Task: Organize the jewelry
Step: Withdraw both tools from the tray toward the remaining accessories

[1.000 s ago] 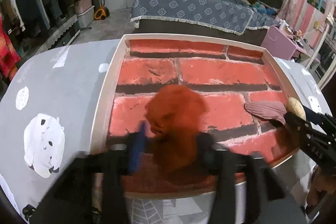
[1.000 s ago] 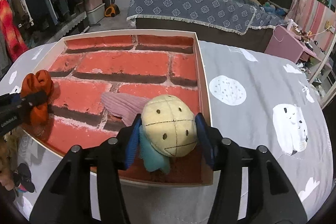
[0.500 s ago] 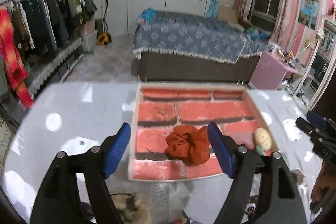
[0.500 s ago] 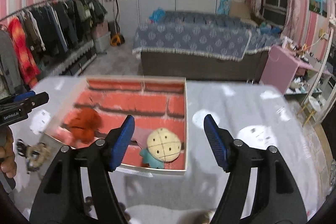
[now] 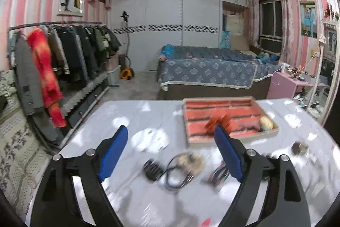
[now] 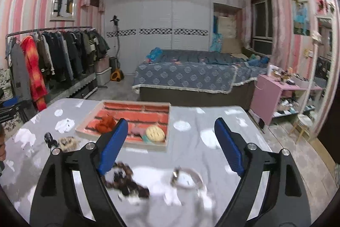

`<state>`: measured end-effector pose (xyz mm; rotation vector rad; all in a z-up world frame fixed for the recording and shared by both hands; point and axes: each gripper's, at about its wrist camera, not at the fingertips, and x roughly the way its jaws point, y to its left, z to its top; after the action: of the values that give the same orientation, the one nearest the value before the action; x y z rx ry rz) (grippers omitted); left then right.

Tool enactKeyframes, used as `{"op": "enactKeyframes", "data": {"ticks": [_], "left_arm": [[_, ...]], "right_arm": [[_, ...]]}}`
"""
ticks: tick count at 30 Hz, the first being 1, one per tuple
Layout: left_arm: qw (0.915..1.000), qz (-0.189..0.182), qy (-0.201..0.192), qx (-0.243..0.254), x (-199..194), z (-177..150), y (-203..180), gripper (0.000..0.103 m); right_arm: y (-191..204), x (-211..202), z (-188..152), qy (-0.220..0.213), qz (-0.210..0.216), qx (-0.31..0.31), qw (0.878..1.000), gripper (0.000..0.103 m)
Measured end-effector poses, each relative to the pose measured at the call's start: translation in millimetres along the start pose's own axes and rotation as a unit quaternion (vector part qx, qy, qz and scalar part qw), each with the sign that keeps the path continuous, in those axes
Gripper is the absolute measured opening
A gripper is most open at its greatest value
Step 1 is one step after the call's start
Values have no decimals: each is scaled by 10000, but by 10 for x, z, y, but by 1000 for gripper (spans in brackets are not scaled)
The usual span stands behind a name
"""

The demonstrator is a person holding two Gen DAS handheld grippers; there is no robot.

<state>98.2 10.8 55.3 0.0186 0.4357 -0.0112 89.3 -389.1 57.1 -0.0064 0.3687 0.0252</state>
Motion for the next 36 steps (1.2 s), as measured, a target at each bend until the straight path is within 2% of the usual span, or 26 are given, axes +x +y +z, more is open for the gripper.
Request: {"op": "enactKeyframes", "data": {"ticks": [3,6,9,14,19,28,36], "left_arm": [[9998,109,169,-63,-85,-361,85,82],[9988,79,455,-156,-128,-749,117,82],[9973,-49,685,-264,-173,-1026,74,82],[9951,-123,967,-166,-189,-1317,-61,82],[9943,-100,1051,-119,-118,-1425,-134,82],[9933,-112,1146,-136,-63,-1442,-141,82],[9911,-155,1318,-79,54,-1410,-167,82]], "right_arm": [[7,-166,-283,36,-34,32,10000,82],[87,-189,-613,259,-23,79,9996,82],[192,-121,-938,627,27,167,9979,82],[256,-11,-1270,1052,44,303,9940,82],[296,45,-1382,1173,-3,206,9929,82],[321,148,-1421,1350,38,127,9908,82],[332,299,-1464,1658,-103,-37,9861,82]]}}
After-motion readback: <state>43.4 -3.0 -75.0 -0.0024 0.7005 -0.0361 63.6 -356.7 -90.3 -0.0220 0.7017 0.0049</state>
